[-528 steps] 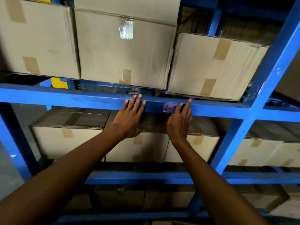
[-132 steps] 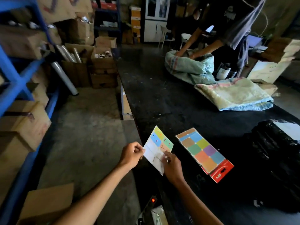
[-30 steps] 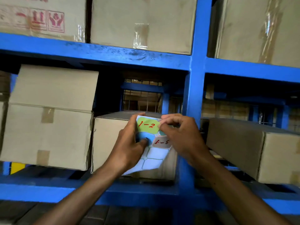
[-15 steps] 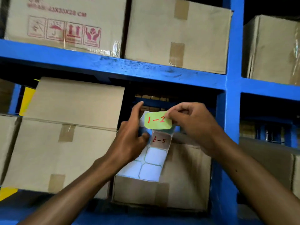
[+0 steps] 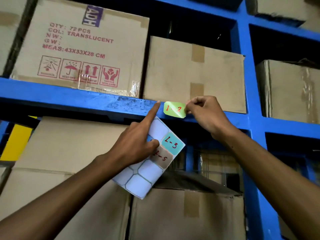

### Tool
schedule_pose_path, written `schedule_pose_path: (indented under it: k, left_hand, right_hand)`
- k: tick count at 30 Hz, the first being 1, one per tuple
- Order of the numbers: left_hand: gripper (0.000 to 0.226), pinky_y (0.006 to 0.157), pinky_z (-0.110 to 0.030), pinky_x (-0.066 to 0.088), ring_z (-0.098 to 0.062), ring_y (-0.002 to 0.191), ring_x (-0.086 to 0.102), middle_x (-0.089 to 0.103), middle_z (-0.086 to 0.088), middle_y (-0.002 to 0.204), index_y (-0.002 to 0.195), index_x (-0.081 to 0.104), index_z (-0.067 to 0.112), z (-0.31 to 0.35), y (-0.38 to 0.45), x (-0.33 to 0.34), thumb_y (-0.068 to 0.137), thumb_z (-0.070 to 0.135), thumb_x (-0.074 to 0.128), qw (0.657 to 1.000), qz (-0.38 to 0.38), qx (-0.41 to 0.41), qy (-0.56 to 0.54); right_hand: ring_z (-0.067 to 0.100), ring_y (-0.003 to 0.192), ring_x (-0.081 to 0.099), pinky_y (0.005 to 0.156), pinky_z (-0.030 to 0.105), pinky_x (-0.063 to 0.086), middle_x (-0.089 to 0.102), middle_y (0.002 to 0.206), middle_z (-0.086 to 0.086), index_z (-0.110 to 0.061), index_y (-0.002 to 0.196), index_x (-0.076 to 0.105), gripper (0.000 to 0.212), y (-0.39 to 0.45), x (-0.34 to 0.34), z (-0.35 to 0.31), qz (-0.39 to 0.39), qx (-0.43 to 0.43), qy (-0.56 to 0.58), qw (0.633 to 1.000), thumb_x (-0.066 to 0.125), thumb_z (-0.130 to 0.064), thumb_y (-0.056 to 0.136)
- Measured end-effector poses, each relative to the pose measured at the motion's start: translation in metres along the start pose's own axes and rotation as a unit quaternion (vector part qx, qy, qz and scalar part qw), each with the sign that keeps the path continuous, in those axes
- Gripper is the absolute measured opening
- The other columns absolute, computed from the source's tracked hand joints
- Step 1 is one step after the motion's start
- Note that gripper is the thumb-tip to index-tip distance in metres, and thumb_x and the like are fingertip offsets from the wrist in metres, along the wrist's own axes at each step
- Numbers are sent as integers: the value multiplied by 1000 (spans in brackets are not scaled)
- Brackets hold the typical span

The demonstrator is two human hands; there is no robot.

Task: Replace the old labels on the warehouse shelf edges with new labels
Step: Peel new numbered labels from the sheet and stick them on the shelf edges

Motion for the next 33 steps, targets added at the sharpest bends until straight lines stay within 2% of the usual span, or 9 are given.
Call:
schedule_pose_path:
  k: [4,6,9,12,15,18,23,28,33]
  left_hand:
    - [105,45,-27,30,-13,62,46,42,7,60,139,-12,52,-5,12,-5,71,19,60,998,-27,8,47]
    - [104,49,-32,33,-27,71,53,44,2,65,138,-14,54,-9,17,-4,72,21,60,996,-46,-3,72]
    - [103,58,-37,44,-34,80,55,45,-2,70,139,-16,51,-11,18,1,74,23,59,992,-70,-7,105]
    - [103,54,-36,41,-31,74,52,48,-8,76,139,-18,50,-15,17,9,76,24,60,987,-93,-6,131]
    - [104,44,-30,28,-21,58,41,39,-3,66,139,-20,48,-18,15,13,76,23,60,983,-99,0,156]
    - [105,42,-29,26,-15,53,38,37,0,63,140,-20,44,-22,14,15,77,22,60,979,-98,1,176]
    - [105,41,-25,24,-18,57,39,37,1,66,141,-21,41,-28,15,16,79,23,60,975,-107,-14,195]
    - [106,41,-25,25,-21,63,48,57,-10,86,139,-26,41,-32,15,18,79,24,60,970,-104,-7,219]
    - [107,44,-28,27,-27,75,56,63,-14,99,140,-28,36,-32,14,22,80,23,60,968,-93,13,234]
  right_hand:
    - [27,88,68,84,38,53,71,79,7,-17,61,64,19,9,15,-3,-6,-5,-10,1000,56,-15,79]
    - [26,87,68,86,39,52,70,77,6,-17,60,63,20,11,20,-3,-3,-10,-14,1000,56,-14,79]
    - [23,84,67,85,37,52,70,79,7,-17,60,62,20,13,25,-1,4,-7,-19,1000,57,-14,79]
    - [24,83,67,84,37,52,69,78,7,-16,63,63,18,13,28,2,5,-4,-17,1000,57,-14,79]
    - [21,82,67,84,36,52,70,78,7,-15,65,65,16,13,30,3,5,-7,-18,1000,57,-15,79]
    - [23,84,67,85,38,52,71,81,9,-14,68,66,14,15,30,3,6,-10,-17,1000,58,-15,79]
    - [15,78,63,80,34,52,69,80,5,-15,70,67,14,17,31,3,5,-12,-23,1000,58,-14,81]
    - [10,70,58,66,22,45,66,73,3,-12,76,69,9,16,31,4,10,-15,-34,999,60,-13,77]
    - [13,75,61,67,23,47,68,78,5,-13,79,68,6,18,31,4,7,-25,-54,998,63,-10,78]
Point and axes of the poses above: each hand's wrist, its own y-axis towards the middle knuckle, its own x-axis out of the palm, z = x × y, the point moved 4 cm from there along y, towards the middle knuckle
